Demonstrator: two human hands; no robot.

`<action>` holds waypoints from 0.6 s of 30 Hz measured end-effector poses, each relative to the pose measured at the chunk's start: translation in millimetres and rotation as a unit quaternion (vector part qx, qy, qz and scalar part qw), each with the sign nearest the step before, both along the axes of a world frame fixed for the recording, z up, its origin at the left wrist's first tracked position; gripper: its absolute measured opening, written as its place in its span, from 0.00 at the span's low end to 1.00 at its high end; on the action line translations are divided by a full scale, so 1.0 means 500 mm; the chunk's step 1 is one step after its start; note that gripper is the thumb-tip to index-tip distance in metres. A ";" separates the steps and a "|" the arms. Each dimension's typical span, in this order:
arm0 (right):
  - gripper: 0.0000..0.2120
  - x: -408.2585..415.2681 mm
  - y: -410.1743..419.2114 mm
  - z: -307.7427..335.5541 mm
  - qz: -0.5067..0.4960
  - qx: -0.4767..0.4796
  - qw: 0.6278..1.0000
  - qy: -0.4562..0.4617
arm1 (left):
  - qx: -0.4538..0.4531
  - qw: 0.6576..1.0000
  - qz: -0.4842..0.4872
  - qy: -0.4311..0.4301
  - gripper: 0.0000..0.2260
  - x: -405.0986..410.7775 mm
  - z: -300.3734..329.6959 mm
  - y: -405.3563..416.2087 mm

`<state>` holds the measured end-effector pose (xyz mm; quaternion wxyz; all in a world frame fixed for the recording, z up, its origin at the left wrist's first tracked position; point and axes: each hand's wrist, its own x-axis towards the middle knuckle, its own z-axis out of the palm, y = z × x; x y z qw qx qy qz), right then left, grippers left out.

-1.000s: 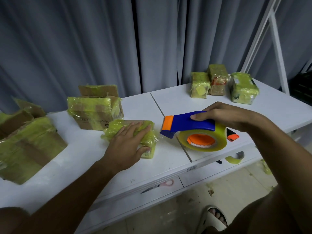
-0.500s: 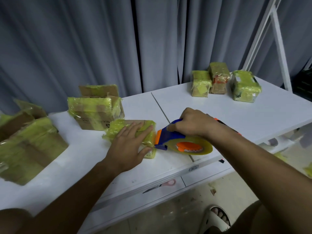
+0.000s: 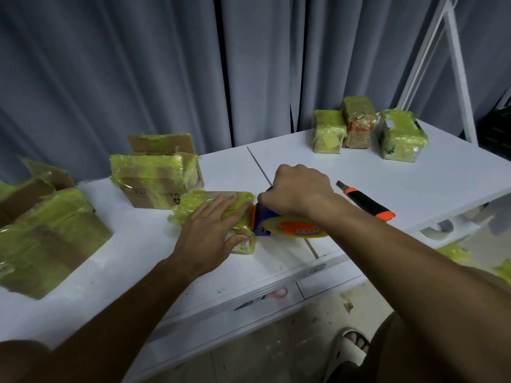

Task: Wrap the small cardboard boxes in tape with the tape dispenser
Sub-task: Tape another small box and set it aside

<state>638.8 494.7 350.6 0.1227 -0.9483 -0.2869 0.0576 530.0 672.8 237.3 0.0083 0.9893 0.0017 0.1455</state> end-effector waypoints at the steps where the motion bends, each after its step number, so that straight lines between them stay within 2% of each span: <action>1: 0.13 -0.002 0.000 -0.001 -0.001 0.002 1.000 -0.006 | 0.001 1.000 -0.001 0.001 0.30 0.000 -0.001 0.001; 5: 0.14 0.001 -0.001 0.000 -0.013 0.010 1.000 0.012 | -0.008 1.000 -0.005 0.000 0.30 0.001 -0.002 0.006; 10: 0.13 -0.021 0.009 0.002 0.010 -0.003 0.999 -0.045 | -0.021 1.000 -0.006 0.000 0.30 0.002 0.001 0.006; 15: 0.12 0.013 -0.002 -0.006 -0.041 0.022 0.997 0.054 | -0.029 1.000 -0.004 0.002 0.29 0.000 0.003 0.002; 18: 0.12 0.009 -0.001 -0.004 -0.039 0.024 0.998 0.042 | -0.030 1.000 -0.001 0.000 0.30 0.001 0.002 0.003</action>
